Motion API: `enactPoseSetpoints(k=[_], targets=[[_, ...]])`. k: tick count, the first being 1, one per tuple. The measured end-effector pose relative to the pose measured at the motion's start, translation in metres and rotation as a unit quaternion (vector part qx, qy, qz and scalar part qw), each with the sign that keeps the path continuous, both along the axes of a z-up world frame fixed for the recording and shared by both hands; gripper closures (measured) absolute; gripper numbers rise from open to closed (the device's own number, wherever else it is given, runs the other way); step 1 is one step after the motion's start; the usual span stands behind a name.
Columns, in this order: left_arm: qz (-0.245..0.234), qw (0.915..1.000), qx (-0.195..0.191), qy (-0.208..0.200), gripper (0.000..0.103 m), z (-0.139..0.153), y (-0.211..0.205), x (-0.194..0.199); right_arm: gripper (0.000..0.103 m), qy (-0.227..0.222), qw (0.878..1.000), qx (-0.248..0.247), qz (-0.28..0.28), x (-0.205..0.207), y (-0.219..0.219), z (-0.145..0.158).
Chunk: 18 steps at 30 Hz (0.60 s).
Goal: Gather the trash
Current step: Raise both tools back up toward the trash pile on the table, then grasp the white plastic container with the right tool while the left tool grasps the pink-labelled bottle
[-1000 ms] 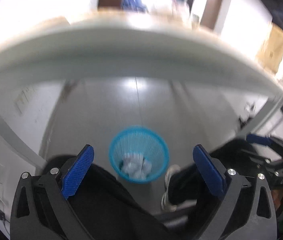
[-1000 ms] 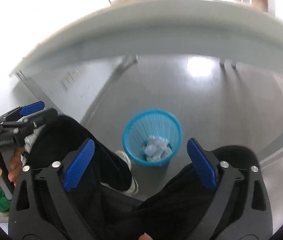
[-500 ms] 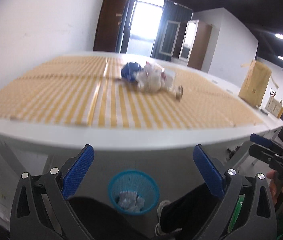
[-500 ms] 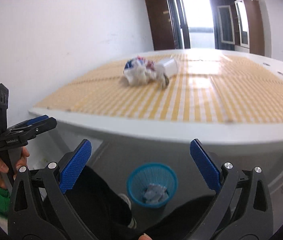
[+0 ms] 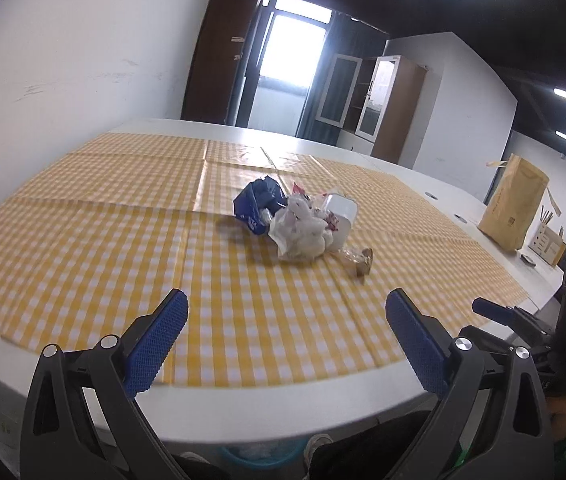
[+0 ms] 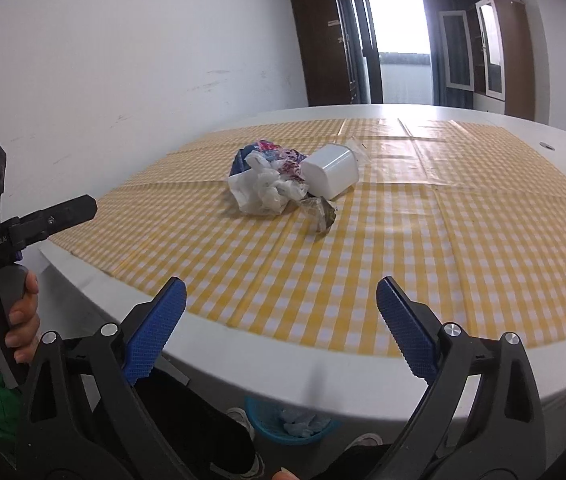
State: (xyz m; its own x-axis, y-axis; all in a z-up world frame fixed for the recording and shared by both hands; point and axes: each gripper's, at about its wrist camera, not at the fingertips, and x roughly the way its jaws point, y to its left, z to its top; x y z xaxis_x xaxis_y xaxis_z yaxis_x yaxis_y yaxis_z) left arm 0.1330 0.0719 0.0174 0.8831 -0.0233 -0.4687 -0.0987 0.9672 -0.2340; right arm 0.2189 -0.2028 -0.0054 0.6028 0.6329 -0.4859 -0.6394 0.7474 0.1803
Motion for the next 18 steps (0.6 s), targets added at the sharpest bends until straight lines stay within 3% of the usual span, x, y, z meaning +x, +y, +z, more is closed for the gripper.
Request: enactPoseSetpoints(k=[13, 18], targets=[[-0.029, 0.9985, -0.041, 0.021, 0.011, 0.021, 0.024, 0.087, 0.017, 0.033, 0.999, 0.004, 0.002, 0.101, 0.019, 0.028], [-0.036, 0.998, -0.042, 0.031, 0.013, 0.023, 0.032, 0.123, 0.017, 0.03, 0.999, -0.026, 0.007, 0.148, 0.033, 0.035]])
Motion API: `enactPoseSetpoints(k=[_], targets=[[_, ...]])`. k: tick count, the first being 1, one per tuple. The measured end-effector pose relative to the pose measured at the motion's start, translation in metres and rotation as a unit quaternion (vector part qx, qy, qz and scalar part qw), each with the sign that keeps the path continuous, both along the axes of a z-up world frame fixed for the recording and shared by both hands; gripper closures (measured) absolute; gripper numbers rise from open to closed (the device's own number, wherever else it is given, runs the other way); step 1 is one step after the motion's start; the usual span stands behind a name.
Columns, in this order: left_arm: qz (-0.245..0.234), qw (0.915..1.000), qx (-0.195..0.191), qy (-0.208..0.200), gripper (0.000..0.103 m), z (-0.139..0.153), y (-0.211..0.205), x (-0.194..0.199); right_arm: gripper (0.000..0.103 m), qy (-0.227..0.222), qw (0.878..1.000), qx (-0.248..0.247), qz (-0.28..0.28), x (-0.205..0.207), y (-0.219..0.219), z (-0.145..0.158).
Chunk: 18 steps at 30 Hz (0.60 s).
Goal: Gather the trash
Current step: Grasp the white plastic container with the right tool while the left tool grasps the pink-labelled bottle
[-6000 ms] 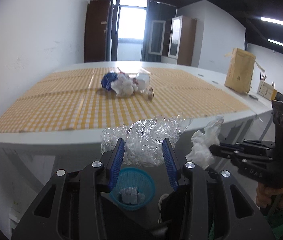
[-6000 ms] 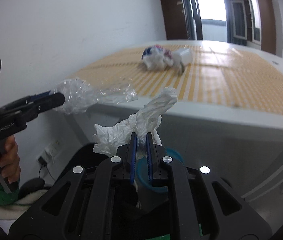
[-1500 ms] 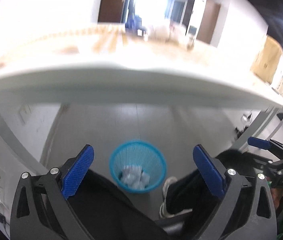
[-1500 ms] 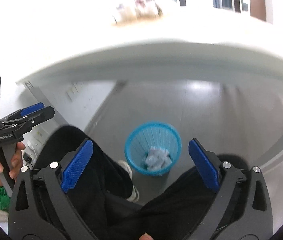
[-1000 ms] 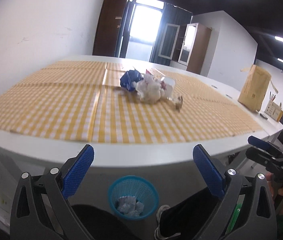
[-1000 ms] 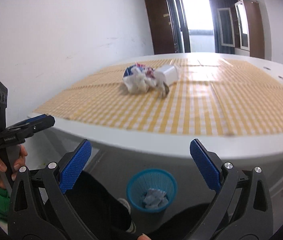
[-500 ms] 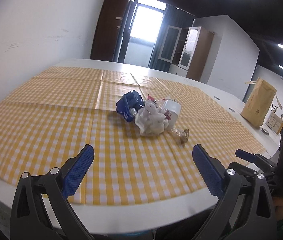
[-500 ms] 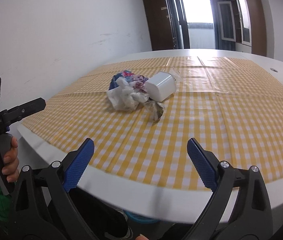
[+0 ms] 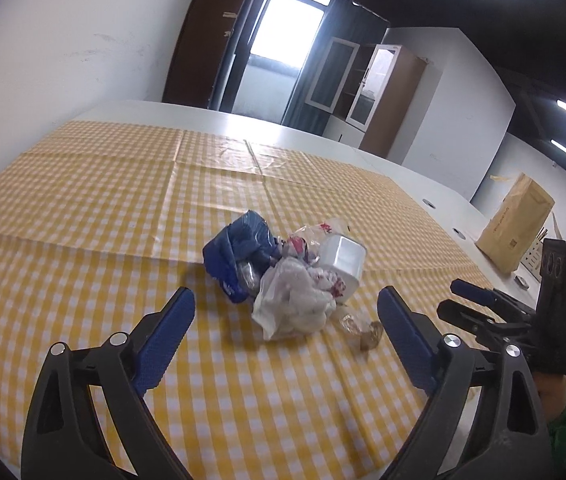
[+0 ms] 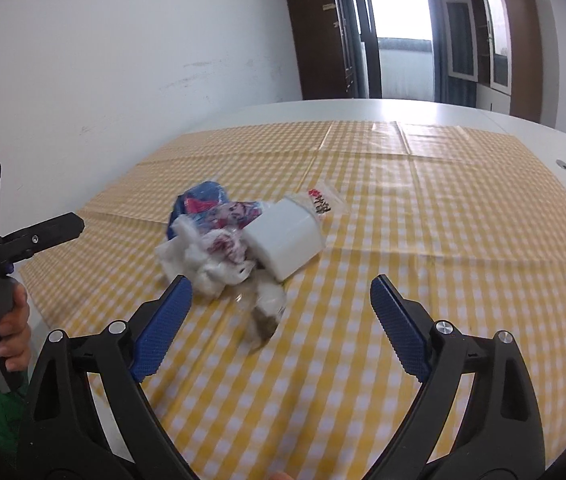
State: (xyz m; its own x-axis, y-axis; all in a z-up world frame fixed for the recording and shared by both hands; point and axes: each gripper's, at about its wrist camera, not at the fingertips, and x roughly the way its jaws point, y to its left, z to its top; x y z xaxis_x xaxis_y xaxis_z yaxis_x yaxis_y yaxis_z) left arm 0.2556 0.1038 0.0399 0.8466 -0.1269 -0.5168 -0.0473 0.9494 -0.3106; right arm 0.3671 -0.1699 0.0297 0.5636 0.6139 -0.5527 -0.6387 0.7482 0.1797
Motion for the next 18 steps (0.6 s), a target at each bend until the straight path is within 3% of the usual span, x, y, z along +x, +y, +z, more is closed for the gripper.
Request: enactPoseSetpoints(k=[6, 12, 15, 18], targets=[[-0.017, 0.9996, 0.004, 0.02, 0.017, -0.003, 0.003, 0.051, 0.022, 0.027, 0.999, -0.012, 0.021, 0.051, 0.023, 0.0], [-0.031, 0.9985, -0.006, 0.045, 0.02, -0.015, 0.006, 0.095, 0.029, 0.027, 0.998, -0.041, 0.045, 0.083, 0.049, -0.002], [-0.034, 0.998, -0.004, 0.053, 0.025, -0.024, 0.005, 0.107, 0.036, 0.045, 0.996, -0.045, 0.057, 0.099, 0.061, -0.007], [-0.037, 0.9975, -0.005, 0.06, 0.037, -0.032, 0.003, 0.115, 0.044, 0.065, 0.994, -0.052, 0.067, 0.112, 0.07, -0.015]])
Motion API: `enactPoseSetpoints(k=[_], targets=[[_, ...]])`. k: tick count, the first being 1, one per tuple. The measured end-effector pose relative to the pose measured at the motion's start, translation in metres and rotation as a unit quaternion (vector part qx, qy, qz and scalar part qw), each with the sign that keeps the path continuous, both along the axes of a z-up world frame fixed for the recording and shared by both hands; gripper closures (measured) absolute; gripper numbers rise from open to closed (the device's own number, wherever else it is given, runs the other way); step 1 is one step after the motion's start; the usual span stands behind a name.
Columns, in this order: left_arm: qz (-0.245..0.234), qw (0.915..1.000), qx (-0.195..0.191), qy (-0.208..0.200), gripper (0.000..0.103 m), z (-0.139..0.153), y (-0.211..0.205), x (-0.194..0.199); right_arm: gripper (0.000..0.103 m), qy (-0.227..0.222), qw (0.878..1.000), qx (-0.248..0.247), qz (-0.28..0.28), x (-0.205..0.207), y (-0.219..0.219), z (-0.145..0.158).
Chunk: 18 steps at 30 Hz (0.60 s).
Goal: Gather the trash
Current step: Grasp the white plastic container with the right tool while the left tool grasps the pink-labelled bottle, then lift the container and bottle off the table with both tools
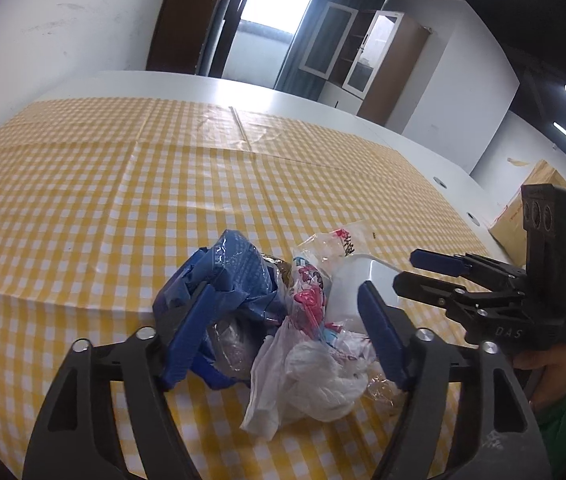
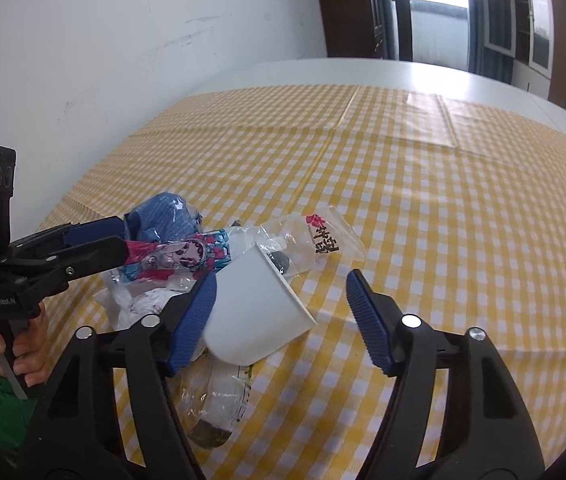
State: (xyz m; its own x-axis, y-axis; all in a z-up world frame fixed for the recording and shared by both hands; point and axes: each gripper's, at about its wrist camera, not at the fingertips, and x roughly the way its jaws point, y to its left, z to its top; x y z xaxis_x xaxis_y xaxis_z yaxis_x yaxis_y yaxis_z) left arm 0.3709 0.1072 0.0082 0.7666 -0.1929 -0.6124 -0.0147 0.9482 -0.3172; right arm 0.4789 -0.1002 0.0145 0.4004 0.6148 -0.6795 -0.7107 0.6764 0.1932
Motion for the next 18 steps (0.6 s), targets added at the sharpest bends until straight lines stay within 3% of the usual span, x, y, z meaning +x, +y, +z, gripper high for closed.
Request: enactPoseSetpoints(k=[2, 4, 8, 13, 18], targets=[[-0.003, 0.9999, 0.002, 0.009, 0.061, -0.006, -0.003, 0.004, 0.048, 0.012, 1.0, -0.007, 0.017, 0.004, 0.005, -0.006], [-0.013, 0.9999, -0.002, 0.01, 0.064, -0.011, -0.006, 0.006, 0.053, 0.029, 0.999, 0.007, 0.032, 0.007, 0.007, -0.01], [-0.018, 0.9997, -0.013, 0.003, 0.088, -0.017, -0.003, 0.006, 0.064, 0.046, 0.998, 0.023, 0.035, 0.007, 0.004, -0.009], [-0.021, 0.9992, -0.027, -0.019, 0.091, -0.017, 0.001, 0.0, 0.077, 0.055, 0.997, 0.033, 0.044, -0.005, -0.008, -0.002], [-0.014, 0.9984, -0.012, -0.053, 0.093, -0.009, -0.001, -0.013, 0.082, 0.066, 0.996, 0.041, 0.054, -0.024, -0.013, -0.002]])
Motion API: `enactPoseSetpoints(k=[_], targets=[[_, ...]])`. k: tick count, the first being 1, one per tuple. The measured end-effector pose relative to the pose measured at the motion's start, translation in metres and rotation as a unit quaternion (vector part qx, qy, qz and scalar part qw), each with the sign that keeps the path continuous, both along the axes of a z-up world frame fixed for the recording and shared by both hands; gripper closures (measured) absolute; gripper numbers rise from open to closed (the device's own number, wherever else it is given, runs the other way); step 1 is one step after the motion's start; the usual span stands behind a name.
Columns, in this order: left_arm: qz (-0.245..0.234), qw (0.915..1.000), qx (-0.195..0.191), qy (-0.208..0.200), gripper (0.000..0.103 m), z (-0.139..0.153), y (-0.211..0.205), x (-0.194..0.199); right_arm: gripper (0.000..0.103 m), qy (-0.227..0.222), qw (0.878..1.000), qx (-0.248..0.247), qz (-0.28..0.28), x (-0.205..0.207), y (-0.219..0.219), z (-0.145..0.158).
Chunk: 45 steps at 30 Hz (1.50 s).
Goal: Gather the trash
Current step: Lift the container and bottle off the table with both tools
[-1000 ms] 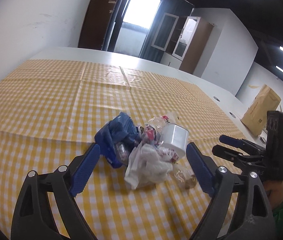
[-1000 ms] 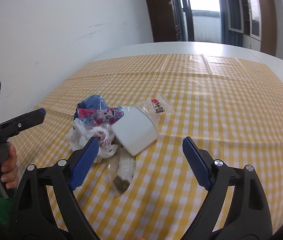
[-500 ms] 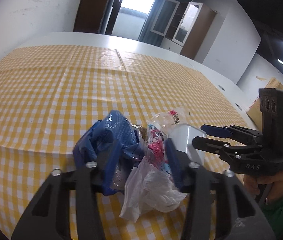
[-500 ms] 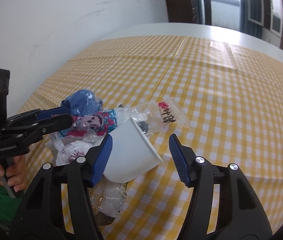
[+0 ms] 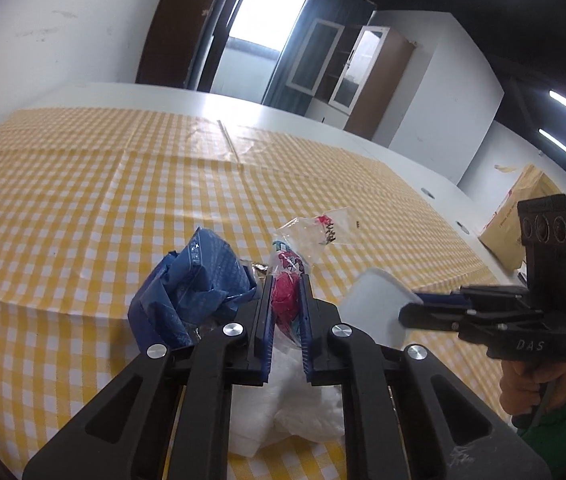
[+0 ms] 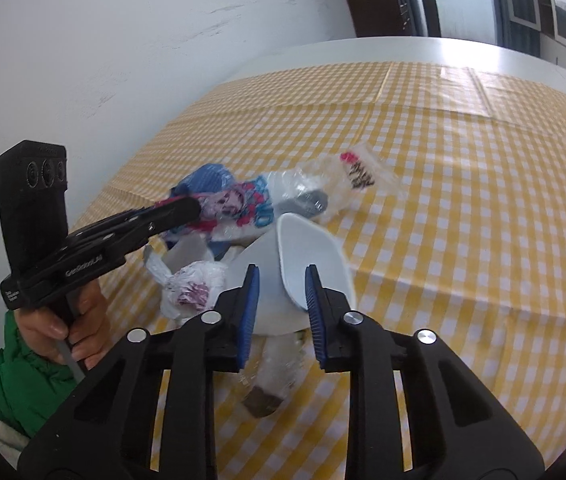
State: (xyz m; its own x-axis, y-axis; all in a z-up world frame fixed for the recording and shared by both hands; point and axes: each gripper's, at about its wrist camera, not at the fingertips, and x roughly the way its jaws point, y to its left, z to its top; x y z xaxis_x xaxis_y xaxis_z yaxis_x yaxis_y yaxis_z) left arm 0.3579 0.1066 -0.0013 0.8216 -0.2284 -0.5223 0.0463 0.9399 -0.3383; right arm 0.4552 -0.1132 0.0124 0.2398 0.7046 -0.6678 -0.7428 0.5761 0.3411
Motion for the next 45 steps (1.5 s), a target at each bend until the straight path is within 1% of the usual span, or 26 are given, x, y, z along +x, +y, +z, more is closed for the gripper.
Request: enactPoseSetpoints(k=[1, 3, 7, 9, 14, 20, 24, 27, 31, 35, 41, 45], targets=[[0.002, 1.0, 0.0, -0.009, 0.093, 0.002, 0.0, -0.004, 0.082, 0.001, 1.0, -0.002, 0.002, -0.003, 0.002, -0.001], [0.006, 0.9998, 0.0, -0.019, 0.093, 0.007, -0.001, -0.01, 0.082, -0.012, 1.0, -0.016, 0.0, -0.012, 0.006, -0.003], [0.012, 0.9993, -0.001, -0.036, 0.094, 0.017, -0.001, -0.028, 0.094, -0.022, 0.999, -0.024, -0.002, -0.024, 0.011, -0.001], [0.011, 0.9991, -0.002, -0.042, 0.095, 0.023, -0.001, -0.037, 0.097, -0.032, 0.999, -0.027, -0.005, -0.031, 0.011, 0.001], [0.011, 0.9986, 0.002, -0.051, 0.096, 0.038, -0.005, -0.06, 0.097, -0.053, 0.998, -0.013, -0.014, -0.055, 0.0, 0.014], [0.016, 0.9984, 0.005, -0.054, 0.096, 0.045, -0.013, -0.092, 0.097, -0.098, 0.994, -0.023, -0.032, -0.097, -0.016, 0.026], [0.023, 0.9973, 0.005, -0.07, 0.096, 0.055, -0.017, -0.125, 0.097, -0.116, 0.992, -0.014, -0.046, -0.125, -0.031, 0.034], [0.025, 0.9962, -0.003, -0.083, 0.096, 0.063, -0.02, -0.151, 0.097, -0.125, 0.991, 0.0, -0.05, -0.147, -0.041, 0.042], [0.026, 0.9949, -0.004, -0.097, 0.096, 0.07, -0.029, -0.184, 0.097, -0.151, 0.987, 0.009, -0.061, -0.175, -0.048, 0.052], [0.026, 0.9935, 0.005, -0.111, 0.096, 0.074, -0.039, -0.217, 0.097, -0.168, 0.983, 0.016, -0.07, -0.204, -0.056, 0.057], [0.033, 0.9929, 0.017, -0.113, 0.097, 0.072, -0.053, -0.262, 0.097, -0.184, 0.98, 0.04, -0.071, -0.246, -0.07, 0.06], [0.028, 0.9926, 0.027, -0.116, 0.097, 0.07, -0.064, -0.292, 0.097, -0.188, 0.978, 0.052, -0.071, -0.274, -0.081, 0.058]])
